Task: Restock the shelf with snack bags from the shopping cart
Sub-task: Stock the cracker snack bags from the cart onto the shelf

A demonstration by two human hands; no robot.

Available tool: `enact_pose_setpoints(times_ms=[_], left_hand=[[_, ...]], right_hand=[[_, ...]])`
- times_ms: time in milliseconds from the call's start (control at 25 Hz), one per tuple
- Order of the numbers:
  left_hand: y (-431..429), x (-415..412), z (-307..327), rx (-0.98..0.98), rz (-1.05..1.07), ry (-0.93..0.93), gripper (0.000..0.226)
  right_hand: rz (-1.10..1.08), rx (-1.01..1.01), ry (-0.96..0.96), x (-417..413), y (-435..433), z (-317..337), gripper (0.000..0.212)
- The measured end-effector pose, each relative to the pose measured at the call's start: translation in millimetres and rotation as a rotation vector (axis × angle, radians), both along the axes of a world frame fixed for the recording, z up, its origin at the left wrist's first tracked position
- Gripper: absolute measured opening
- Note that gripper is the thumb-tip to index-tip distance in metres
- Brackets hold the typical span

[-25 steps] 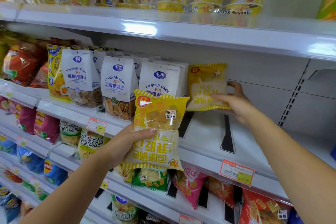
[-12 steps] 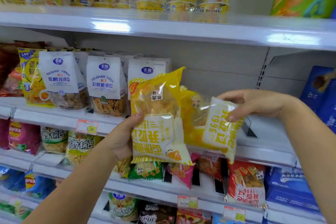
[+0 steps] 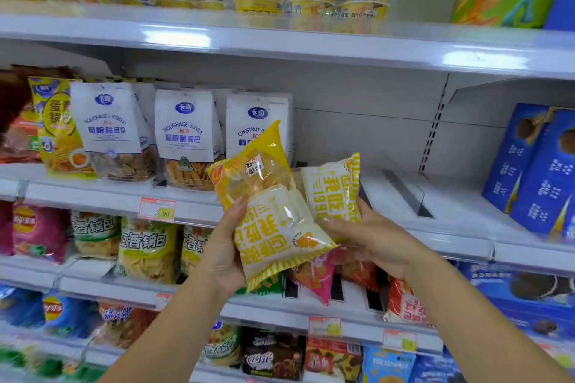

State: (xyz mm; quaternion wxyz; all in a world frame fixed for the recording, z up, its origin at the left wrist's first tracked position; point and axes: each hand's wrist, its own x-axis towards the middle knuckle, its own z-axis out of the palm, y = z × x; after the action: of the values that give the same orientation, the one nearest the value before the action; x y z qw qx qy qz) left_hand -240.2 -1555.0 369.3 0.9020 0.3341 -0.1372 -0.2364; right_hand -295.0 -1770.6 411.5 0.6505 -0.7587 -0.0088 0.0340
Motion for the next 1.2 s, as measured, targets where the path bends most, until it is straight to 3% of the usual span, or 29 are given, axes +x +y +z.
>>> enact_pose_setpoints(times_ms=[160,320,440,560,640,760,840,1040,1200], left_hand=[[4.2,4.6,4.4,0.091,-0.007,-0.045,0.080],[18.8,12.9,8.4,0.177,0.101,-0.082,0.063],[20.3,18.0,18.0,0.264,0.197,-0.115,0.034],[19.5,26.6,25.4,0.397,0.260,-0.158,0.034],[19.4,32.9,26.4,0.461,0.299,-0.157,0.048],[18.5,39.8,27.3,0.478,0.337,-0.136,0.067],[16.3,42.5,27.2,0.508,0.338,-0.144,0.077],[3.1,43.9,26.9,0.524,0.331,-0.174,0.053],[-9.1,43.3,29.0,0.524,0.316,-0.199,0.055]], right_hand=[[-0.228,-0.080,-0.132,23.8,-34.1,44.9,0.050],[-0.481,-0.248,-0.225,87.7,-88.5,93.9,0.075],[-0.489,-0.543,-0.277,138.7,-93.9,109.6,0.068],[-0.312,-0.772,-0.257,187.5,-92.7,116.7,0.052],[-0.198,-0.776,-0.221,216.0,-94.6,116.6,0.062],[-0.228,-0.844,-0.272,252.6,-102.4,105.0,0.095],[-0.290,-0.859,-0.364,262.6,-105.3,86.5,0.089],[-0.329,-0.799,-0.476,272.5,-106.7,58.7,0.067],[-0.305,-0.761,-0.440,259.9,-105.8,58.9,0.078]])
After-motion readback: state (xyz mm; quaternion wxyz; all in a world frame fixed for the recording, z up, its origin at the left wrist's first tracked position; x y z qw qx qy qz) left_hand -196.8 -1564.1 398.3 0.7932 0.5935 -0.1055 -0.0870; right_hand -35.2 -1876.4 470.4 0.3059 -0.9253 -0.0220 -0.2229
